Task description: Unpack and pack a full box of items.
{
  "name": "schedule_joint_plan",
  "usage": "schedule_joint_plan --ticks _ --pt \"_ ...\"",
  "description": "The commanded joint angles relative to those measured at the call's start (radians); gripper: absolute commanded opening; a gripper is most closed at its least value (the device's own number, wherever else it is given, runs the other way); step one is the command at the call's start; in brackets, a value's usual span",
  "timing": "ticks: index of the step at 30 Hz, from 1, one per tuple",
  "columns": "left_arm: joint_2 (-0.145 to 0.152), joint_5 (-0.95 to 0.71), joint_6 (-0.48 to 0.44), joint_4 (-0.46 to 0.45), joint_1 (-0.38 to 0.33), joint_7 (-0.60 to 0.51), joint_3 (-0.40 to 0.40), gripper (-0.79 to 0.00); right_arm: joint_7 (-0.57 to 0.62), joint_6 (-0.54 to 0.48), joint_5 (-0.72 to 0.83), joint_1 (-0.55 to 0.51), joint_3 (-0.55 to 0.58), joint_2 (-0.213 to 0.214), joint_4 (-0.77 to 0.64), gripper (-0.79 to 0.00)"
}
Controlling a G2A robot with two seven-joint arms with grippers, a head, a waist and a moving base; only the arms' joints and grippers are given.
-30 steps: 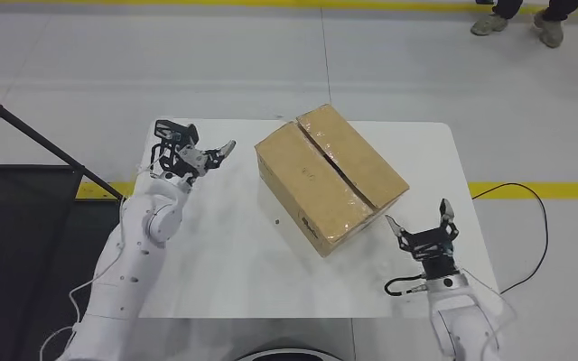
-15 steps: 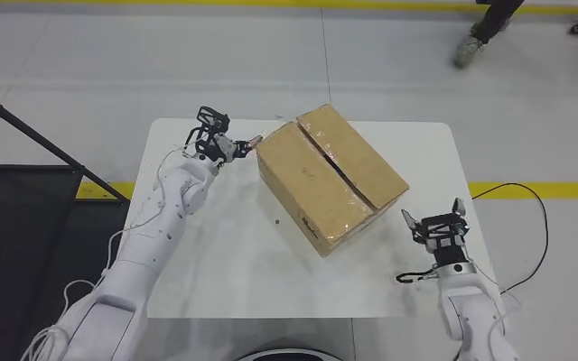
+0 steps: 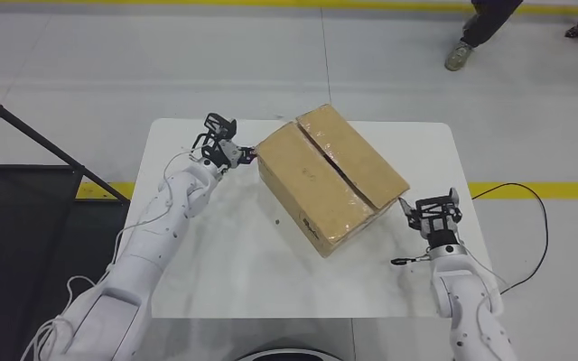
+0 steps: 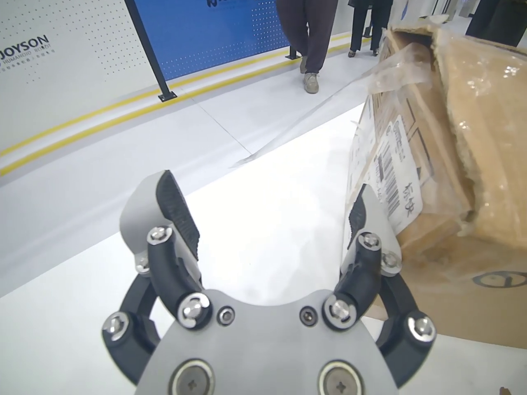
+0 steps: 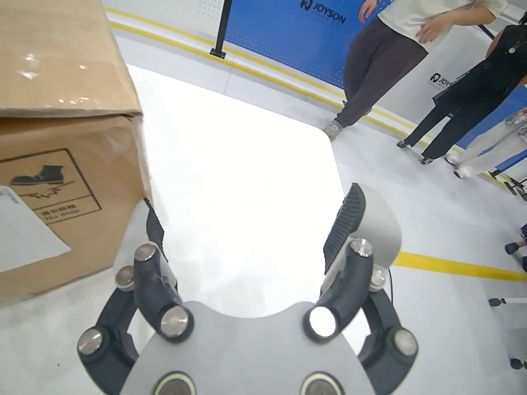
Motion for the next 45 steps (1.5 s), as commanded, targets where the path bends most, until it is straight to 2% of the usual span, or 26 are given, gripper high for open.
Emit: schedule_joint_plan --ticks 1,13,21,26,32,38,45 --pt "0.003 0.002 -0.006 -0.005 0.006 0.006 -0.005 0.0 -0.003 0.004 0.001 0.005 -0.004 -0.001 0.001 0.0" --pt "0.032 0.009 -0.041 -0.086 0.084 0.027 -0.058 0.0 -0.01 0.006 0.008 0.045 -0.037 -0.01 0.013 0.0" --pt "0.038 -0.039 0.086 -0.15 0.123 -0.017 -0.107 0.0 -0.044 0.051 0.031 0.012 -0.002 -0.012 -0.002 0.0" --pt "0.031 -0.02 0.11 -0.189 0.125 -0.054 -0.081 0.0 -0.073 0.04 0.052 -0.037 0.042 -0.009 -0.021 0.0" --pt "0.03 0.021 0.077 -0.201 0.132 -0.055 -0.057 0.0 -0.101 0.019 0.069 -0.079 0.078 -0.007 -0.037 0.0" --pt "0.039 0.045 0.031 -0.209 0.156 -0.033 -0.067 0.0 -0.099 -0.025 0.062 -0.09 0.086 -0.004 -0.034 0.0" --pt "0.055 0.073 -0.006 -0.28 0.214 -0.01 -0.09 0.0 -0.098 -0.029 0.063 -0.077 0.077 -0.006 -0.017 0.0"
